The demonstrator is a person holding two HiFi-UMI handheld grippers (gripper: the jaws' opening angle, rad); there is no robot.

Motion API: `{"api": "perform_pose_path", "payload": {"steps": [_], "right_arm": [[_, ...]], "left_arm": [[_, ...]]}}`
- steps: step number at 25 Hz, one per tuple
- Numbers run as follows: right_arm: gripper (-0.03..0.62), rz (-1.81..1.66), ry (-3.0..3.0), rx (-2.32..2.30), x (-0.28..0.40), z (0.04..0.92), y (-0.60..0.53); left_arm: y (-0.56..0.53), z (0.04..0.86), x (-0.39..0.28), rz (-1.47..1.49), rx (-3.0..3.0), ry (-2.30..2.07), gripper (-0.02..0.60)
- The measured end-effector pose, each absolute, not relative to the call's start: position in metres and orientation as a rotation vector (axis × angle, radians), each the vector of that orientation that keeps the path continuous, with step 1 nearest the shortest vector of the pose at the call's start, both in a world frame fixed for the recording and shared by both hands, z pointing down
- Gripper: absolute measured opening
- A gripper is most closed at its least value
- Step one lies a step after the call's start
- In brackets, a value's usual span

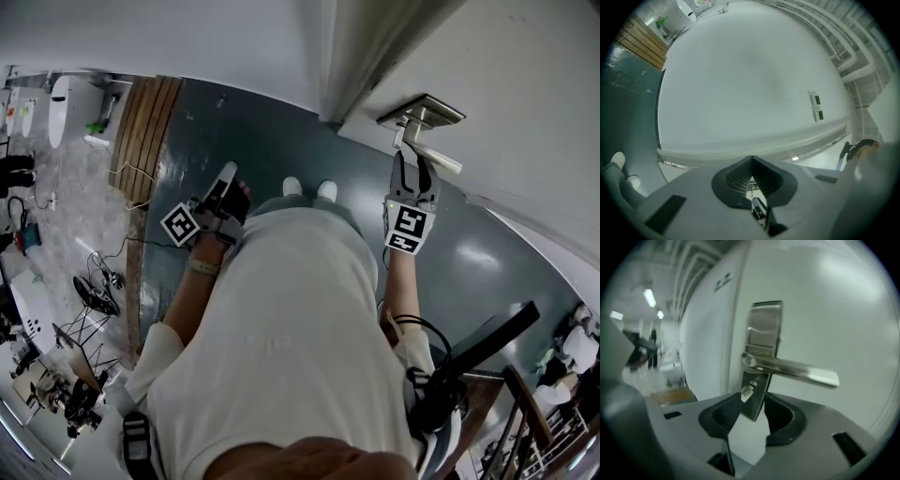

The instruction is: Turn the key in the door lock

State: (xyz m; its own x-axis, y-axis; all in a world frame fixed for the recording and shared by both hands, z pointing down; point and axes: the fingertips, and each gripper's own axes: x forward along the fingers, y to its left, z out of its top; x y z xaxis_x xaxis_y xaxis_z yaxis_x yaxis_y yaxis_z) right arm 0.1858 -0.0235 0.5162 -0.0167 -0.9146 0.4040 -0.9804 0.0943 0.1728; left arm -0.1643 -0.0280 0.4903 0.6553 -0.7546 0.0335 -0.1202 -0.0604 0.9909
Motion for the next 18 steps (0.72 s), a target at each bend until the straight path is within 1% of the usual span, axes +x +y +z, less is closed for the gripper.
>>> {"api": "perform_pose_path", "payload": {"steps": [3,6,14,17,18], "right_arm": [[0.14,-0.139,-1.772,1.639,0.168,0.522,-0.019],[0.14,-0.321,-1.639,1.534,0.157,0.531,-0.022],[0.129,-0.409,-1.475,1.551,0.16,0.535,-0.045],[0.076,-0.444,-1.436,1.61,0.162,0.528,-0.051],[0.068,-0.452,-1.429,1.629,0.163,0.527,-0.052]], "left_arm": [[-0.027,0.49,-0.166,-0.616,1.563,-0.748,0.008],[-0.027,0.491,-0.171,-0.633,1.552,-0.759,0.008],[-0.02,0.485,-0.188,-0.666,1.531,-0.794,0.008],[-0.016,0.485,-0.193,-0.68,1.522,-0.808,0.008],[-0.015,0.484,-0.195,-0.684,1.521,-0.812,0.008]]}}
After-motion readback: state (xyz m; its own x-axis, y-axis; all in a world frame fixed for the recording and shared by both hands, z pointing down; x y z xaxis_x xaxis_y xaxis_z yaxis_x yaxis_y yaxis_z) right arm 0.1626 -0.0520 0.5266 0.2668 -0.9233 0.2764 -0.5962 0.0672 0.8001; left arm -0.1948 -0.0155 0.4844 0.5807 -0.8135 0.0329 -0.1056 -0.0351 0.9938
